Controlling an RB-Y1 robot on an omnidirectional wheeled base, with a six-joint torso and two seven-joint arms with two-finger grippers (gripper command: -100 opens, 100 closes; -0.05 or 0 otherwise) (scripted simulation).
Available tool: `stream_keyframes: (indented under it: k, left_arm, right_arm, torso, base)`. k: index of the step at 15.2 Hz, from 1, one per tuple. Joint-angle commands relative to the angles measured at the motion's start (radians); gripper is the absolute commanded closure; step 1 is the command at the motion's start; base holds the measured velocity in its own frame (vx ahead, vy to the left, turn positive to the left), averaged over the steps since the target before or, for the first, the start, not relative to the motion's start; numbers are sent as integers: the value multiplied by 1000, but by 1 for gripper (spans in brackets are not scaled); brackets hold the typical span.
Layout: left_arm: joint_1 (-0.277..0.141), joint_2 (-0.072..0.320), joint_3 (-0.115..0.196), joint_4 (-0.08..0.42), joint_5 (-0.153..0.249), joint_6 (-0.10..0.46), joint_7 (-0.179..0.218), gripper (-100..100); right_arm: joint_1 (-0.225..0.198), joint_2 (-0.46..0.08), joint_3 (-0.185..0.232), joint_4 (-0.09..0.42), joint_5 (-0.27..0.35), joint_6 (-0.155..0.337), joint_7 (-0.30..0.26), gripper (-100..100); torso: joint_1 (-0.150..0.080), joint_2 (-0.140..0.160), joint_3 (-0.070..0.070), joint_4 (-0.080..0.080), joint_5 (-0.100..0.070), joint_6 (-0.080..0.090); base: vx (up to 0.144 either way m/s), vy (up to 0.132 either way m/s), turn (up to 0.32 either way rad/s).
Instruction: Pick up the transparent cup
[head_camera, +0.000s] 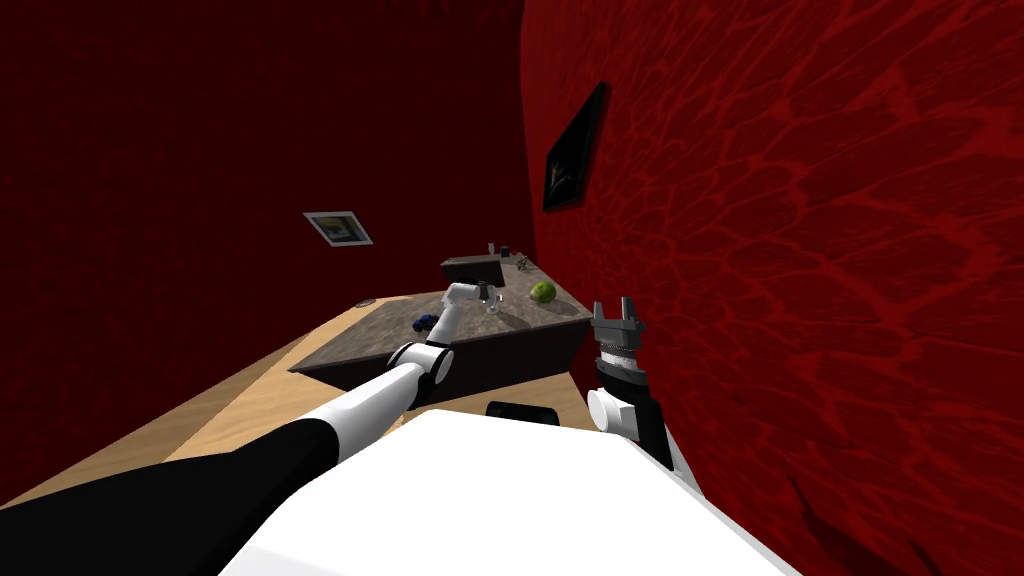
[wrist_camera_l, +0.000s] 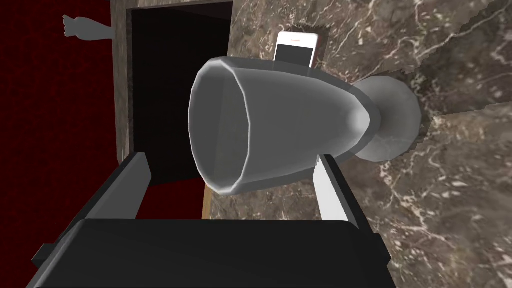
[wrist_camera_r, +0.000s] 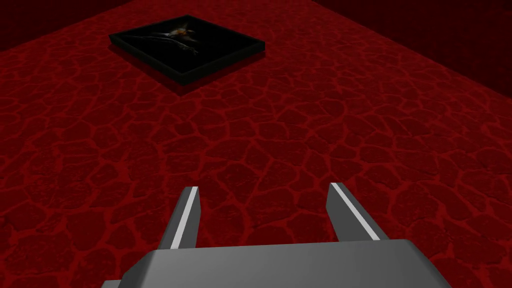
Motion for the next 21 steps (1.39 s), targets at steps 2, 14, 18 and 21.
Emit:
stream_keyframes:
  k: [2,14,18,21]
  left_arm:
    - [-56,2,2,58,10,67,12,-100]
    - [-221,4,4,247,36,296,38,-100]
    - [-269,4,4,303,44,372,46,-100]
    - [-314,3,3,356,52,432,53,-100]
  right_arm:
    - [0,0,0,0,0,0,0,0]
    - [0,0,0,0,0,0,0,0]
    - [0,0,0,0,0,0,0,0]
    - [0,0,0,0,0,0,0,0]
  torso:
    - [0,0,0,0,0,0]
    - [0,-2,-1,0,0,0]
    - [0,-2,-1,0,0,0]
    - [0,-2,-1,0,0,0]
  base:
    - [20,-13,24]
    - [36,-16,43]
    - [45,-18,40]
    - [49,-13,62]
